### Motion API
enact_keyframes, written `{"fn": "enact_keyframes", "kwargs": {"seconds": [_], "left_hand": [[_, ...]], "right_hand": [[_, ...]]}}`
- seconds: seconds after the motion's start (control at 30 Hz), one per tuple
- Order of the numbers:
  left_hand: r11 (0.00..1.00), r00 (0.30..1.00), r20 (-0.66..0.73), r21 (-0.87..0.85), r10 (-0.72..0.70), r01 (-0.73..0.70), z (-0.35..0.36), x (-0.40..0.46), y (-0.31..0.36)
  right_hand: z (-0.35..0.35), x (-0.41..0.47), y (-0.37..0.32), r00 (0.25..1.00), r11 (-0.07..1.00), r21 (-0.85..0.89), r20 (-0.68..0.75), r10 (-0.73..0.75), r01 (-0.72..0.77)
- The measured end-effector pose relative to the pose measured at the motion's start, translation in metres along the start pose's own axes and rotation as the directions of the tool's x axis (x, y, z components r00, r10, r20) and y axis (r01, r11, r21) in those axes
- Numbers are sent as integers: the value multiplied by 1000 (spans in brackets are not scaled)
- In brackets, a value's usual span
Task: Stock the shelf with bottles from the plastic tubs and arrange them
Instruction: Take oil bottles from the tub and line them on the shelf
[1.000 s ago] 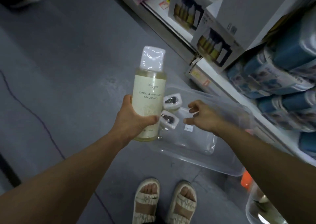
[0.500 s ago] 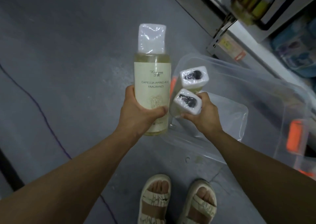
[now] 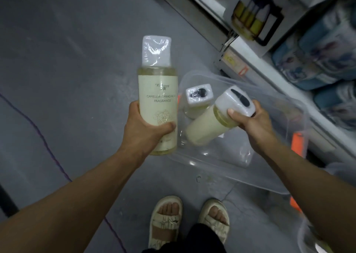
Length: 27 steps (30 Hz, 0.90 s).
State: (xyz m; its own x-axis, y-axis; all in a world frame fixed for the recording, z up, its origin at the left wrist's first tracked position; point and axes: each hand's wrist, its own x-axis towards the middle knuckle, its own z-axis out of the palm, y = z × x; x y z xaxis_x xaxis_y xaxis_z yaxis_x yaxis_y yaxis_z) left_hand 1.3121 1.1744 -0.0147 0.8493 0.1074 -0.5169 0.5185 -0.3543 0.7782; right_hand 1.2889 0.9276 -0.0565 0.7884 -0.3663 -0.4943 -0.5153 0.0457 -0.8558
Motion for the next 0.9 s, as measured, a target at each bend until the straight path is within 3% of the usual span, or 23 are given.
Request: {"fn": "enact_keyframes", "kwargs": {"seconds": [0.43,0.67,0.9], "left_hand": [[990,985,103,-44,139,-135,-18,-81,180],[965,958,119,-58,262,-257,-54,-132,288],[929,920,129,-51,370,-367,-97,-182,382]], "right_hand": [[-84,-71,-245,970,974,-24,-84,-227,226],[-110,-135,-371,933,930,-94,-10,-359,356],[-134,-208,-480,902,904,19,48,-428,428]]}}
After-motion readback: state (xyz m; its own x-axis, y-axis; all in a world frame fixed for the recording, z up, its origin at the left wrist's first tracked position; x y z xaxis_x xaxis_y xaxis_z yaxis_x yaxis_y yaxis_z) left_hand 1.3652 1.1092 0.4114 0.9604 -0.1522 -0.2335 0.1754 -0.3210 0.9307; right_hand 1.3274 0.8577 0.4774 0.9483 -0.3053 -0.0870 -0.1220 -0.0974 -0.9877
